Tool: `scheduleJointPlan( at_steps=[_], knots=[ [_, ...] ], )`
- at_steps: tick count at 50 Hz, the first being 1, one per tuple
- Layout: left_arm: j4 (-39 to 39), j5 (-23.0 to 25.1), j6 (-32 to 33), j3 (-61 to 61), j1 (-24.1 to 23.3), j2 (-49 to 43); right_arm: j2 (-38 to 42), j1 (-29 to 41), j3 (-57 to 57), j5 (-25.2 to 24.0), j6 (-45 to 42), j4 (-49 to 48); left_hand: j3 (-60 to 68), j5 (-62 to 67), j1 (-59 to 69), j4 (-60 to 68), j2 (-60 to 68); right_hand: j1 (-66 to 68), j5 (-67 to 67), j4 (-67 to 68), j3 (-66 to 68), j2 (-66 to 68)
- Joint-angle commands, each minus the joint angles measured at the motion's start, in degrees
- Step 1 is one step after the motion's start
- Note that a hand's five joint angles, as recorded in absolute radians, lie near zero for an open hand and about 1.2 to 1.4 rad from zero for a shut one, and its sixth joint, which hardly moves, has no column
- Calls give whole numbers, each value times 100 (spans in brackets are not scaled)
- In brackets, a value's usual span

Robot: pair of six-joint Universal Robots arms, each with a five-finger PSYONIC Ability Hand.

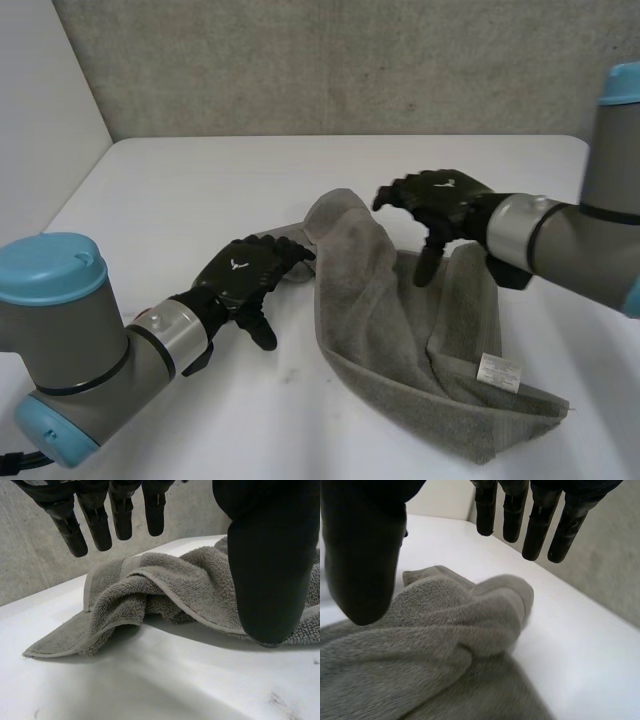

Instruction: Fold the towel.

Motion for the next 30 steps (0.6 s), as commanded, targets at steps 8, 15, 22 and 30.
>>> scheduleJointPlan(
  at_steps=[8,15,22,30],
  knots=[
    [16,-13,0,-16,-8,1,-1002,-653,1974,93,179,693,142,167,133,134,149,1059,1085,986,638,589],
    [8,-13,0,-16,0,1,-1363,-750,2890,101,-412,631,142,167,133,134,149,1229,1255,1155,807,758],
    [16,-13,0,-16,-8,1,-1653,-742,3794,110,-1035,394,142,167,133,134,149,1530,1556,1457,1109,1060],
    [16,-4,0,-25,-8,-8,-1750,-698,4296,128,-1247,-80,142,167,133,134,149,1582,1608,1509,1160,1111]
  ],
)
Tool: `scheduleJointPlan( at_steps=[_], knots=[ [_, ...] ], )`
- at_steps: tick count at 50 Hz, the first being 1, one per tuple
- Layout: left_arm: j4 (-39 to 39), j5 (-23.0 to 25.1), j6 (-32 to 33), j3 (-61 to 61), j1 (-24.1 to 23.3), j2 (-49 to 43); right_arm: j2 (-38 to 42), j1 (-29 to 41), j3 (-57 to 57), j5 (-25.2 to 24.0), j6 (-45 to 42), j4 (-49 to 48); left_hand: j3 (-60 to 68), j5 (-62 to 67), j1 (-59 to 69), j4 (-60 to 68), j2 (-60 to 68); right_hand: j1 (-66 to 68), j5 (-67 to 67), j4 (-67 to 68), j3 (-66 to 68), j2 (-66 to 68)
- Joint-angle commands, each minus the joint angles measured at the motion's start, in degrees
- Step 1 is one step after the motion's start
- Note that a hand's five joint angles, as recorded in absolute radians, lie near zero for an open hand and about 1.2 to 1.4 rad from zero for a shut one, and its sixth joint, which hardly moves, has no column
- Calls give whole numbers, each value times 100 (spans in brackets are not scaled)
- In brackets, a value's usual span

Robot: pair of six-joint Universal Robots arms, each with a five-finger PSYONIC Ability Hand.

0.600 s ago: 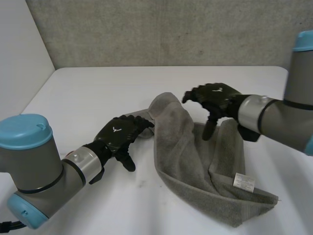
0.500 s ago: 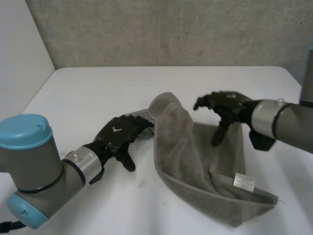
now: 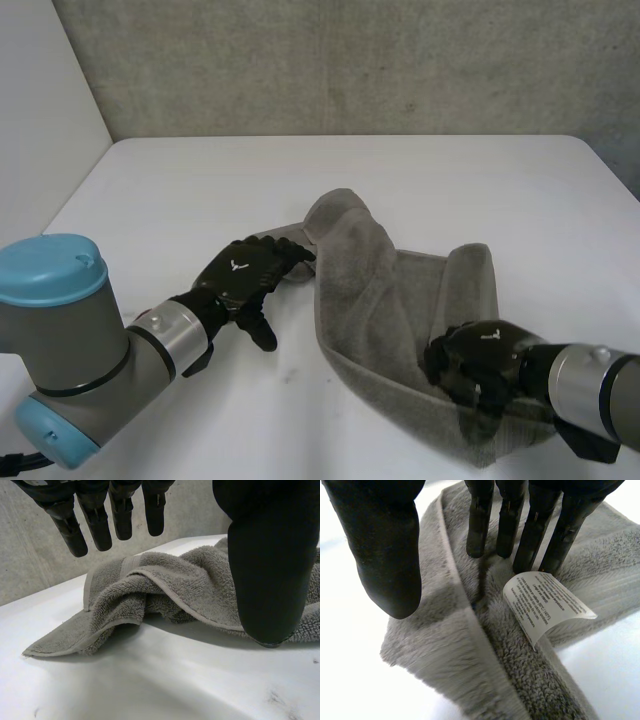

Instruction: Fold the towel.

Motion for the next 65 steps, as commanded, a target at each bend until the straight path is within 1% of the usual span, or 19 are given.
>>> scheduleJointPlan(
  at_steps=[1,10,12,13,15,16,17,19,26,28,32,37,39,40,42,48,50,56,65],
  knots=[
    [1,7,0,-13,-1,-8,-72,51,466,33,-182,-491,142,166,133,134,149,80,64,115,71,123],
    [9,7,0,-13,-1,-8,7,60,748,262,-332,-984,142,166,133,134,149,265,249,300,256,308],
    [9,7,0,-13,-1,-16,15,68,844,384,-411,-1203,142,166,133,134,149,1285,1269,1320,1276,1327],
    [9,7,0,-13,-1,-16,16,68,845,385,-411,-1204,142,166,133,134,149,1291,1275,1326,1282,1334],
    [18,-1,0,-13,-1,-16,24,68,871,507,-507,-1370,142,166,133,134,149,3450,3434,3485,3441,3492],
    [18,-1,0,-13,-1,-16,24,68,871,508,-508,-1371,142,166,133,134,149,3461,3445,3496,3452,3503],
    [27,-1,0,-5,-1,-16,24,60,845,569,-551,-1414,142,166,133,134,149,4660,4644,4695,4651,4703],
    [36,-1,0,4,-1,-16,7,7,792,630,-578,-1424,142,166,133,134,149,4883,4867,4918,4874,4925],
    [53,-89,-27,189,-1,45,-195,-222,326,719,-578,-1388,293,318,285,285,300,4885,4869,4920,4876,4927],
    [45,-273,-27,416,-27,54,-493,-414,151,701,-587,-1353,293,318,285,285,300,4885,4869,4920,4876,4927],
    [45,-432,-35,672,-89,-34,-617,-608,27,701,-692,-1344,293,318,285,285,300,4885,4869,4920,4876,4927],
    [45,-537,-27,1138,-273,-394,-688,-837,-52,701,-991,-1336,293,318,285,285,300,4885,4869,4920,4876,4927],
    [10,-538,-27,1558,-518,-700,-705,-933,-52,701,-1140,-1336,310,335,301,302,317,4885,4869,4920,4876,4927],
    [9,-537,-27,1560,-520,-702,-705,-934,-52,701,-1140,-1336,310,335,302,302,317,4885,4869,4920,4876,4927],
    [1,-546,-18,1997,-633,-1060,-705,-969,-61,701,-1210,-1336,410,435,402,402,417,4885,4869,4920,4876,4927],
    [-114,-520,-9,2676,-687,-1625,-705,-1145,-69,640,-1202,-1344,663,688,655,655,670,4885,4869,4920,4876,4927],
    [-262,-494,-9,3096,-704,-1948,-705,-1311,-69,587,-1158,-1344,680,705,672,672,687,4885,4869,4920,4876,4927],
    [-640,-458,0,3922,-853,-2511,-705,-1408,-61,569,-1132,-1388,831,856,823,823,838,4885,4869,4920,4876,4927],
    [-931,-450,220,4592,-1003,-3022,-705,-1479,-69,569,-1132,-1406,1184,1209,1176,1177,1192,4885,4869,4920,4876,4927]
  ],
)
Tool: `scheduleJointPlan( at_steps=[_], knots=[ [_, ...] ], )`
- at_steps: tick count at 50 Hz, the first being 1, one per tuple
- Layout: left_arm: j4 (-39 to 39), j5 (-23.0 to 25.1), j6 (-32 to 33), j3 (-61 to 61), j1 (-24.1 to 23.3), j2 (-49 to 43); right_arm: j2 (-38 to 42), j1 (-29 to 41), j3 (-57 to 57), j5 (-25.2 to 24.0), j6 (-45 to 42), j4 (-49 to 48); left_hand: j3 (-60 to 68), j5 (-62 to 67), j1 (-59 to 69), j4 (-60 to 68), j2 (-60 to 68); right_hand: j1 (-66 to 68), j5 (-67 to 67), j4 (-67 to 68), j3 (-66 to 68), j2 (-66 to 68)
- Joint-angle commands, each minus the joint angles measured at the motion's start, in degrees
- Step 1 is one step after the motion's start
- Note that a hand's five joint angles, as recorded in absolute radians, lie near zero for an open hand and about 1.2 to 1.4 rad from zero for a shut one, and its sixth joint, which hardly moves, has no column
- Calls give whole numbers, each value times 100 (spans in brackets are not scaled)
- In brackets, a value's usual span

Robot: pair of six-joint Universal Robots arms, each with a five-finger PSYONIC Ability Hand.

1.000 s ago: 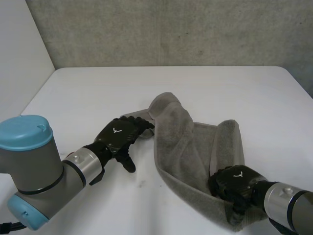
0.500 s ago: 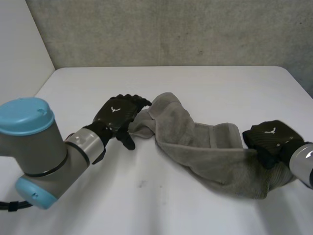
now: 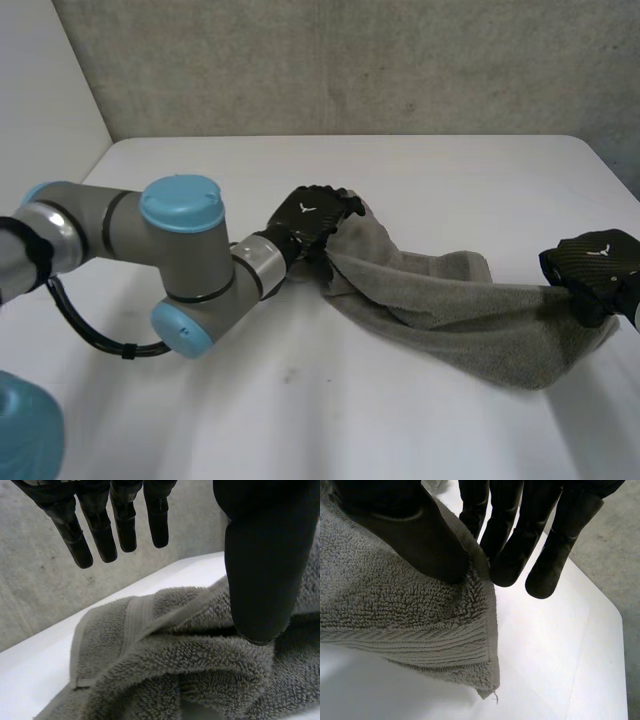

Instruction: Fold the towel.

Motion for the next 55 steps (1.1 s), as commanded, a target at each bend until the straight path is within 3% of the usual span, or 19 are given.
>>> scheduleJointPlan(
  at_steps=[1,14,16,18,23,25,33,43,48,55],
  knots=[
    [-199,-3,256,607,-165,-453,-1,-33,2,4,1,-15,542,538,544,549,543,371,316,339,386,424],
    [-348,252,301,1205,-367,-1007,-1,-218,-25,-120,1,-15,3352,3348,3354,3358,3353,371,316,339,386,424],
    [-366,313,301,1214,-376,-1043,-1,-227,-51,-120,1,-15,5242,5239,5245,5249,5243,371,316,339,386,424],
    [-366,279,301,1232,-376,-1025,-1,-227,-86,-120,1,-15,5783,5780,5786,5790,5784,371,316,339,386,424],
    [-366,-21,301,1241,-376,-797,-27,-209,-279,-111,10,-6,5788,5785,5791,5795,5789,371,316,339,386,424],
    [-357,-353,309,1197,-359,-429,-53,-201,-498,-111,36,-15,5788,5785,5791,5795,5789,371,316,339,386,424],
    [-690,-890,327,952,-131,853,-123,80,-1349,-41,588,11,5788,5785,5791,5795,5789,371,316,339,386,424],
    [-1226,-1110,371,134,-25,2874,-563,678,-2633,73,933,326,5788,5785,5791,5795,5789,371,316,339,386,424],
    [-1683,-1190,1045,-305,-7,4236,-668,924,-3556,197,941,1205,5788,5785,5791,5795,5789,371,316,339,386,424],
    [-1887,-1356,2076,-614,2,5083,-660,1004,-4314,188,906,1971,5788,5785,5791,5795,5789,371,316,339,386,424]
  ],
)
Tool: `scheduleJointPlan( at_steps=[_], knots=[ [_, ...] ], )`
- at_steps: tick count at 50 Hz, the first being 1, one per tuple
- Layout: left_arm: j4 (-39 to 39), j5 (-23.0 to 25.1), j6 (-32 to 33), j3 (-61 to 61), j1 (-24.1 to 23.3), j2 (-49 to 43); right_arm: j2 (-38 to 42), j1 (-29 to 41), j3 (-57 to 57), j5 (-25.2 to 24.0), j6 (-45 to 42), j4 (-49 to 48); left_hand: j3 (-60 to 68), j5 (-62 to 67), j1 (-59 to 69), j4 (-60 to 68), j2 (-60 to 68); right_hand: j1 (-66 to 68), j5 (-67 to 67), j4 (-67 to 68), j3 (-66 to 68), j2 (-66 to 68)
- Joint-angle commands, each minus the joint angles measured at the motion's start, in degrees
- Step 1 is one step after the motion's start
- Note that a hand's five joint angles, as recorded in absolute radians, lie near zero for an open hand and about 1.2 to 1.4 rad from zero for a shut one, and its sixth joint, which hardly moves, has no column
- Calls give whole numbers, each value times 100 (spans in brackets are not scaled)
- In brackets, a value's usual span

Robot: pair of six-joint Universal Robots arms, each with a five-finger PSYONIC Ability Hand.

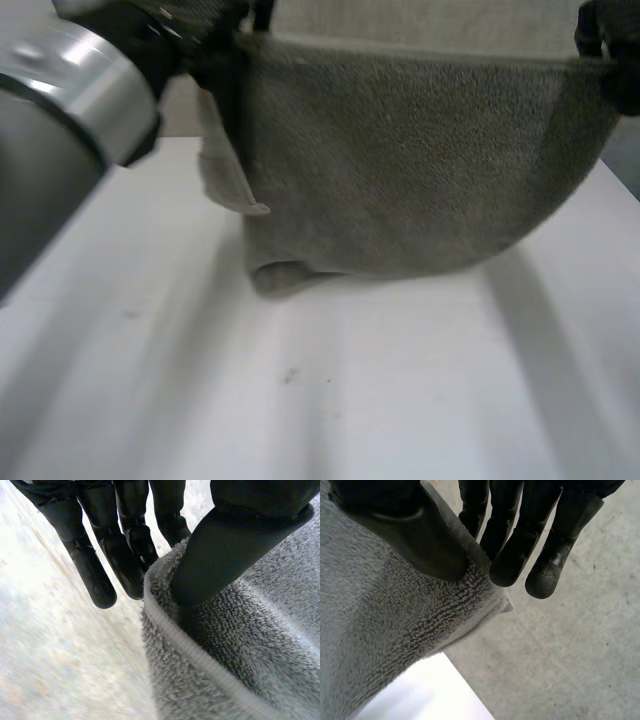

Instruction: Fold the towel.

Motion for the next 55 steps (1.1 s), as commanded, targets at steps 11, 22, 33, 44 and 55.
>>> scheduleJointPlan(
  at_steps=[11,22,33,44,55],
  knots=[
    [-850,-475,1790,-641,472,919,375,88,-1334,-25,-303,1687,1035,1098,1144,1023,1026,364,287,339,386,424],
    [-929,-353,1781,-186,736,-1092,1991,1097,-1905,351,-629,1758,1035,1098,1144,1023,1026,364,287,339,386,424],
    [-509,-220,1702,2202,771,-2597,4162,1512,-4914,1485,-576,890,1035,1098,1144,1023,1026,364,287,339,386,424],
    [636,-282,210,3500,841,-2353,4262,1521,-6697,2014,-137,-713,1035,1098,1144,1023,1026,364,287,339,386,424],
    [-876,-203,-30,639,999,-1772,3849,1442,-4048,1049,-259,1333,1035,1098,1144,1023,1026,364,287,339,386,424]
  ],
)
